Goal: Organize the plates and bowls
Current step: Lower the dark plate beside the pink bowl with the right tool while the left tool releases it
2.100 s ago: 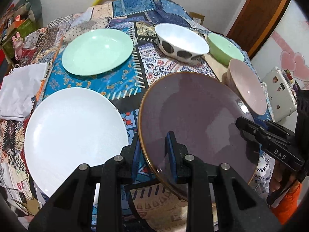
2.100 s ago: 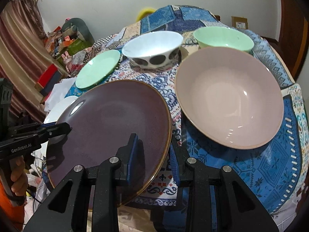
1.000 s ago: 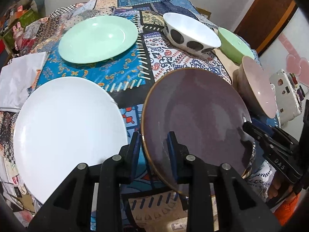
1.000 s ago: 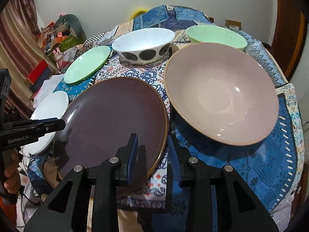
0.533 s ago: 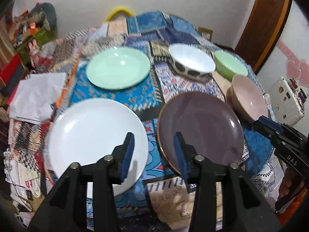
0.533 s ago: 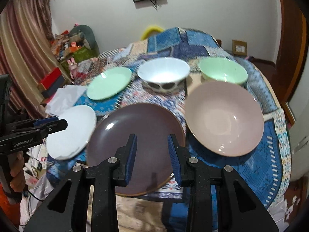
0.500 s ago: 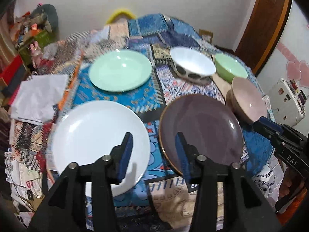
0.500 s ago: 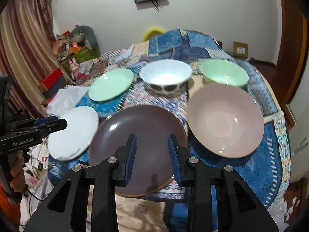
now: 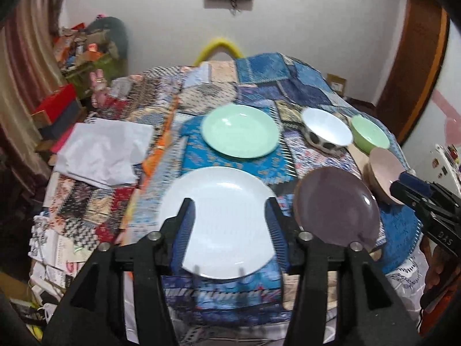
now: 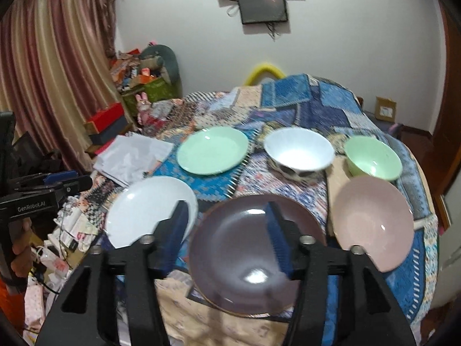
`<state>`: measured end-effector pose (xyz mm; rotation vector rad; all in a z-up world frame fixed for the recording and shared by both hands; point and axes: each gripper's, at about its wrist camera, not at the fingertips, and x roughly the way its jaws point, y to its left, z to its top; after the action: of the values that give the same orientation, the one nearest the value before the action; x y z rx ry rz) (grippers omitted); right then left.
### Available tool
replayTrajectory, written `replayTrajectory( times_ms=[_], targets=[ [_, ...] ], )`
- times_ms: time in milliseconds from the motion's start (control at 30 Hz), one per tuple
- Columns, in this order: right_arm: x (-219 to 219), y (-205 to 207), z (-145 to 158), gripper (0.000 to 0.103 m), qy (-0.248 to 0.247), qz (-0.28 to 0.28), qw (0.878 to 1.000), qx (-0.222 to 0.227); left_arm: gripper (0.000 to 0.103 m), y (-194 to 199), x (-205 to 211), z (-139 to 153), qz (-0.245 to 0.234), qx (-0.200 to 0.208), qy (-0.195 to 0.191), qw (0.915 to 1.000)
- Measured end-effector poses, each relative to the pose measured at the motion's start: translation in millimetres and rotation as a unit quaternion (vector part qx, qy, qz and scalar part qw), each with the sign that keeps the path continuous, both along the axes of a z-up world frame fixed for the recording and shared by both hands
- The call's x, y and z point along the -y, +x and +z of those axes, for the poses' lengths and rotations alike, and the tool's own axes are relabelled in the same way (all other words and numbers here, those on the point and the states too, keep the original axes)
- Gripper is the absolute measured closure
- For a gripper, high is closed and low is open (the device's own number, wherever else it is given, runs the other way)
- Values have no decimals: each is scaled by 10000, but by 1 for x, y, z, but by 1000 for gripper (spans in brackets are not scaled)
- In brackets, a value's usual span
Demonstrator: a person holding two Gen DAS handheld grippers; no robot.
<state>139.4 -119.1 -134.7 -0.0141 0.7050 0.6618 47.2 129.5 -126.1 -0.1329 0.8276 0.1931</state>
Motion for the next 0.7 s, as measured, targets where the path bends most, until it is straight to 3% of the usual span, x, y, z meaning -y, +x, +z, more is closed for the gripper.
replayTrajectory(
  times_ms=[33, 167, 233, 367, 700],
  targets=[
    [-5, -1, 1, 46, 11, 60, 10000, 60, 39, -6, -7, 3, 91, 61, 50, 9999],
    [-23, -1, 3, 45, -35, 255, 9996, 141, 39, -19, -23, 5, 271, 63, 286, 9992],
    [-32, 2, 0, 36, -1, 383, 9992, 77, 38, -24, -33, 2, 366, -2, 364, 9987],
    [-45, 8, -7, 34, 27, 537, 9985, -62, 38, -26, -45, -11, 454, -181, 386, 9981],
    [-85, 28, -38, 34, -426, 845, 9946, -427, 38, -8, -75, -70, 598, -727, -124, 9955]
  ],
)
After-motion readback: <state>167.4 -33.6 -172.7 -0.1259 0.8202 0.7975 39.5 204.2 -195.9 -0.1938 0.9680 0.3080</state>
